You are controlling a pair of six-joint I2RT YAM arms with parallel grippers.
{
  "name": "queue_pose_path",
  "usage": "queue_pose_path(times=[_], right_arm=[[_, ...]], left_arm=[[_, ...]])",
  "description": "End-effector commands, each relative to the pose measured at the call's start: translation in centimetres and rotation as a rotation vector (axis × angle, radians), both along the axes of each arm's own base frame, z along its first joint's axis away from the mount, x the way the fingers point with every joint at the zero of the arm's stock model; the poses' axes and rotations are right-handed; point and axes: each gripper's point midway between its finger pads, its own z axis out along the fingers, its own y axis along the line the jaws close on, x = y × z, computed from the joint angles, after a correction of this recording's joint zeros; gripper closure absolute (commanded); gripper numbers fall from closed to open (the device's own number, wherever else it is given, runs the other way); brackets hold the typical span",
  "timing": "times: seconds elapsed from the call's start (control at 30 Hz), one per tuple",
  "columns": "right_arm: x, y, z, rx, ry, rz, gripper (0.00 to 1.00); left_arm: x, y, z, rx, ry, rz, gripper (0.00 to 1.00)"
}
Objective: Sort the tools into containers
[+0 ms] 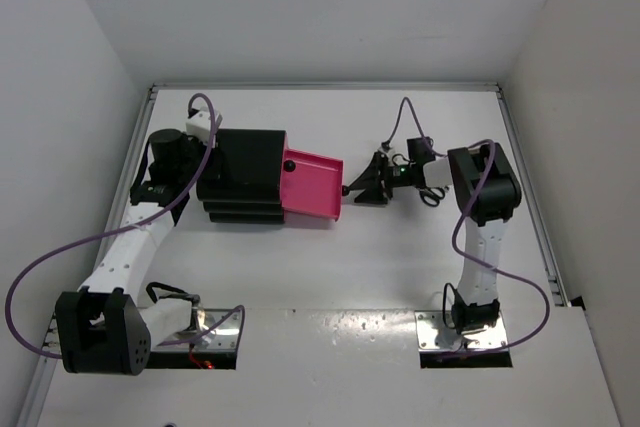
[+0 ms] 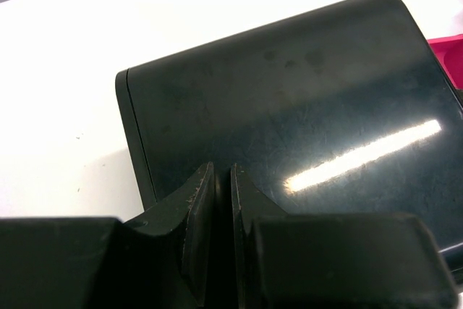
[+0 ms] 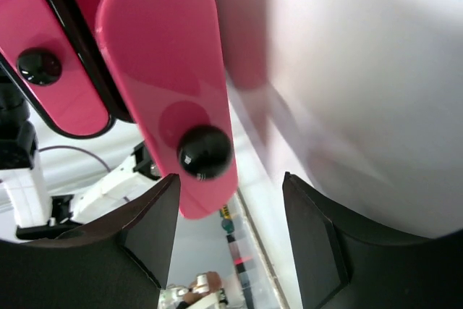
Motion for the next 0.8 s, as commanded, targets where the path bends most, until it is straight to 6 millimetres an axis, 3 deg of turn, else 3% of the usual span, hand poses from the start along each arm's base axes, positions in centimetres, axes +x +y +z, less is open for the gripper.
queue_pose_path(times=[0.0, 0.07, 0.1, 0.13, 0.2, 0.23, 0.3, 0.37, 0.4, 0.43, 0.53, 0.6, 0.67, 0.77], right_arm=[[2.4, -2.3, 4.1, -0.032, -0.21, -0.002, 0.41], [3.0, -4.6, 5.8, -0.079, -0.238, -0.026, 0.41], [4.8, -5.8, 7.4, -0.13, -0.405, 0.006, 0.41], [4.1, -7.7, 6.9, -0.205, -0.325, 0.003, 0.41], [6.0, -9.9, 9.2, -0.32, -0.51, 0.051, 0.42], [6.0, -11.8, 8.6, -0.411, -0.482, 0.045, 0.43], [7.5, -13.8, 9.6, -0.535, -0.578, 0.045, 0.43], [9.0, -17.3, 9.1, -0.752, -0.612, 0.009, 0.46], [9.8, -18.1, 9.0, -0.804, -0.639, 0.0, 0.48], [10.2, -18.2, 9.2, -0.843, -0.656, -0.004, 0.49], [10.6, -19.5, 7.8, -0.984, -0.662, 0.023, 0.52], [10.8, -20.1, 5.9, -1.041, -0.629, 0.046, 0.53], [11.3, -20.4, 4.6, -1.077, -0.61, 0.056, 0.53], [12.0, -19.9, 3.5, -1.101, -0.611, 0.055, 0.5]], left_arm=[[-2.5, 0.3, -5.4, 0.017, 0.21, 0.023, 0.79], [-2.5, 0.4, -5.2, 0.025, 0.198, 0.018, 0.79], [-2.5, 0.4, -5.2, 0.025, 0.198, 0.018, 0.79], [-2.6, 0.4, -4.9, 0.025, 0.189, 0.018, 0.79], [-2.6, 0.4, -4.5, 0.032, 0.176, 0.014, 0.74], [-2.6, 0.4, -4.5, 0.032, 0.176, 0.014, 0.71], [-2.6, 0.1, -4.5, 0.033, 0.176, 0.005, 0.61], [-2.2, -0.1, -3.6, 0.04, 0.154, 0.005, 0.51], [-1.8, -0.1, -2.9, 0.039, 0.133, 0.005, 0.48], [-1.8, -0.2, -3.2, 0.038, 0.143, 0.012, 0.42], [-1.3, -0.4, -2.1, 0.054, 0.116, 0.024, 0.39], [-1.0, -0.2, -1.5, 0.067, 0.102, 0.043, 0.36], [-0.6, -0.4, -0.4, 0.068, 0.077, 0.043, 0.35], [-0.6, -0.2, -0.4, 0.072, 0.077, 0.051, 0.34]])
